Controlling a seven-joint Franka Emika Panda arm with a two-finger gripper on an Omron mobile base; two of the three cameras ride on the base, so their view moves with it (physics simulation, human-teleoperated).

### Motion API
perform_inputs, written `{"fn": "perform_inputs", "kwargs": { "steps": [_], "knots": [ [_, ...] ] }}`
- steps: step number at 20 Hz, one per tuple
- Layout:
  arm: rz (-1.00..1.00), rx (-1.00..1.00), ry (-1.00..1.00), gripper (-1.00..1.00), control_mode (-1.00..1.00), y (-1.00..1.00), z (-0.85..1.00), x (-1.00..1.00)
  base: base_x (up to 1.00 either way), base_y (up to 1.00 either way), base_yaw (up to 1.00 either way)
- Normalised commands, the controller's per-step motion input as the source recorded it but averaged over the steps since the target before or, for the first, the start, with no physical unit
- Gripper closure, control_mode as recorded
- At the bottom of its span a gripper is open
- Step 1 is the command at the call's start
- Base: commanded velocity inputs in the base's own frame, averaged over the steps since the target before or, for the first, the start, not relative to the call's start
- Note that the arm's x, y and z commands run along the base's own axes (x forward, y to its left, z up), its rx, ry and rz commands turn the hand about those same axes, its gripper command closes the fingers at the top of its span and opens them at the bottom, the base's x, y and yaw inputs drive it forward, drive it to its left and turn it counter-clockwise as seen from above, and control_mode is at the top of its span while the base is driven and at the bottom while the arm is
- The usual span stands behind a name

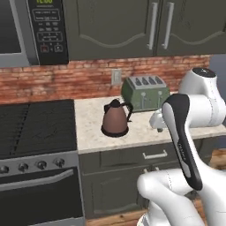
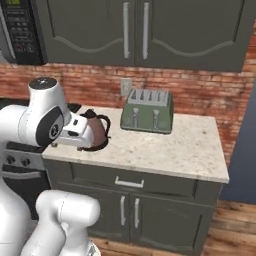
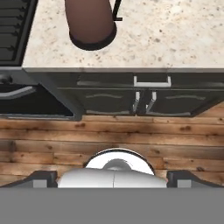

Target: Navigate to the sink.

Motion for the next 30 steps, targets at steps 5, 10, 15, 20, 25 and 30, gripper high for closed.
{"fn": "perform_inputs", "kwargs": {
  "steps": [5, 10, 15, 20, 25, 30],
  "knots": [
    [0.00, 0.00, 0.00, -1.00, 1.00, 0.00, 0.00, 0.00, -0.61, 0.45, 0.46],
    [0.00, 0.00, 0.00, -1.00, 1.00, 0.00, 0.00, 0.00, -0.26, 0.36, 0.90],
    [0.00, 0.00, 0.00, -1.00, 1.00, 0.00, 0.00, 0.00, -0.02, 0.17, 0.92],
    [0.00, 0.00, 0.00, -1.00, 1.00, 0.00, 0.00, 0.00, 0.01, 0.03, 0.87],
    [0.00, 0.00, 0.00, -1.00, 1.00, 0.00, 0.00, 0.00, 0.05, 0.02, 0.90],
    [0.00, 0.00, 0.00, -1.00, 1.00, 0.00, 0.00, 0.00, 0.00, 0.03, 0.96]
  ]
}}
